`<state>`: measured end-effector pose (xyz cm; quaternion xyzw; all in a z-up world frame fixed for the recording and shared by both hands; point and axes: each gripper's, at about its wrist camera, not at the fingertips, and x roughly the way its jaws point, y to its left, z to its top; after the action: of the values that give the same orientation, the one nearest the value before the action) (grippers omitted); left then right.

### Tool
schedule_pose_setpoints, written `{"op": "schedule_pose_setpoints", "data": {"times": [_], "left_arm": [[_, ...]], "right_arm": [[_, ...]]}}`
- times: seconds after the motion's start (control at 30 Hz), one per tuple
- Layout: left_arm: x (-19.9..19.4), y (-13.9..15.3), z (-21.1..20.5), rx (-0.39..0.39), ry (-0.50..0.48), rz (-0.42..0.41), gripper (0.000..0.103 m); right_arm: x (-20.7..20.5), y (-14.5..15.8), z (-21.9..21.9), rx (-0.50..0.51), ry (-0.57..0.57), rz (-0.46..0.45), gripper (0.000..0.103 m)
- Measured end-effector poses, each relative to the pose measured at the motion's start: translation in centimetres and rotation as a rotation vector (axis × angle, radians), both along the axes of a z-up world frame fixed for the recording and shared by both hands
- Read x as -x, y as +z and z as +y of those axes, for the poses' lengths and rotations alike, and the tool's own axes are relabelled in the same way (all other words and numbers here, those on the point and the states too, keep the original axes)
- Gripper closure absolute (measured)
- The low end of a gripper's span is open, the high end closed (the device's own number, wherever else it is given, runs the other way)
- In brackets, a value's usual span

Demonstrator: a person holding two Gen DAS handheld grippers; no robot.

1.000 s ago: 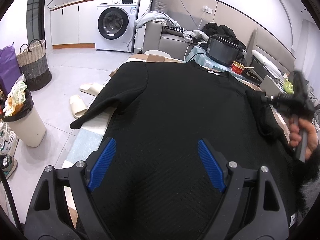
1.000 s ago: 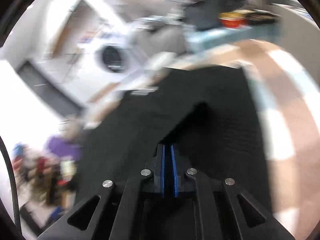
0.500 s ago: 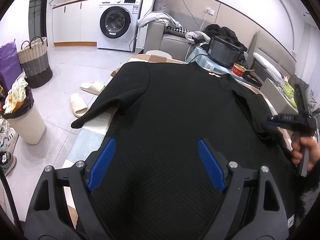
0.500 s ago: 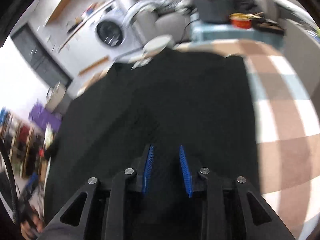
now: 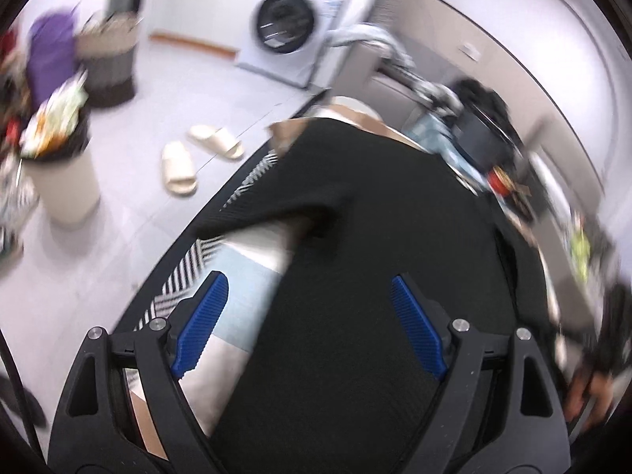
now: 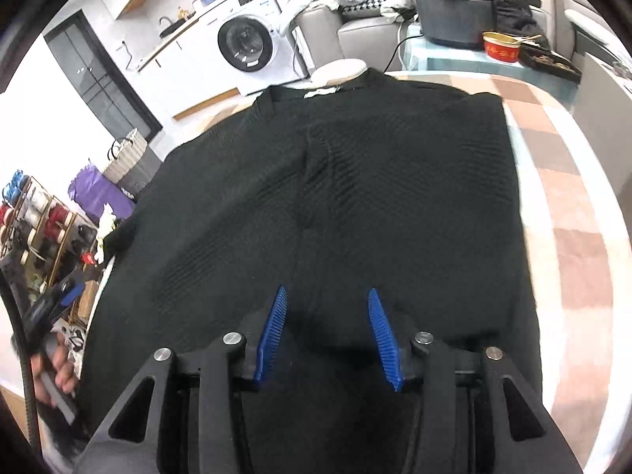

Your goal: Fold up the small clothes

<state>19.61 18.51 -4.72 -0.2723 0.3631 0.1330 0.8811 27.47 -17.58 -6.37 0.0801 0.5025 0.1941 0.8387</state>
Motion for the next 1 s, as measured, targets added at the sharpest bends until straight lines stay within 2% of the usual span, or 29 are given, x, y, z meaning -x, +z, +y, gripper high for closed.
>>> {"op": "schedule_pose_setpoints", "data": {"times": [0.17, 0.4, 0.47, 0.57, 0.63, 0.67, 0.7, 0.73, 0.87, 1.0], "left_arm": [[-1.6, -2.3, 7.2, 0.197, 0.125, 0.015, 0.02], [-4.8, -7.1, 11.3, 0.383, 0.172, 0.069, 0.02], [-5.7, -8.6, 11.8, 0.445, 0.167, 0.085, 0.024], [-6.5, -10.0, 11.8, 0.503, 0.145, 0.078, 0.043], [-6.6, -9.9, 11.7, 0.487, 0.149, 0.023, 0.072], [-6.4, -9.4, 11.4, 0.45, 0.161, 0.001, 0.079], [-6.3, -8.6, 11.1, 0.396, 0.162, -0.027, 0.091], [-6.4, -7.9, 10.7, 0.37, 0.155, -0.048, 0.094], [-6.8, -4.0, 8.1, 0.224, 0.095, -0.129, 0.095], [-8.5, 0.8, 3.1, 0.057, -0.038, -0.225, 0.096]], "right_arm": [[2.2, 1.3, -1.3, -0.023, -0.059, -0.031, 0.056], [4.3, 1.6, -2.1, -0.009, -0.09, -0.035, 0.056], [4.7, 1.6, -2.4, -0.014, -0.103, -0.036, 0.056], [5.0, 1.7, -2.8, -0.019, -0.123, -0.04, 0.056], [5.1, 1.9, -3.0, -0.024, -0.129, -0.041, 0.056], [5.2, 1.9, -3.1, -0.029, -0.131, -0.041, 0.056], [5.2, 2.0, -3.2, -0.032, -0.134, -0.043, 0.056], [5.3, 2.1, -3.3, -0.035, -0.137, -0.046, 0.056], [5.7, 2.3, -3.7, -0.037, -0.148, -0.049, 0.056], [6.1, 2.3, -3.7, -0.032, -0.148, -0.051, 0.056]]}}
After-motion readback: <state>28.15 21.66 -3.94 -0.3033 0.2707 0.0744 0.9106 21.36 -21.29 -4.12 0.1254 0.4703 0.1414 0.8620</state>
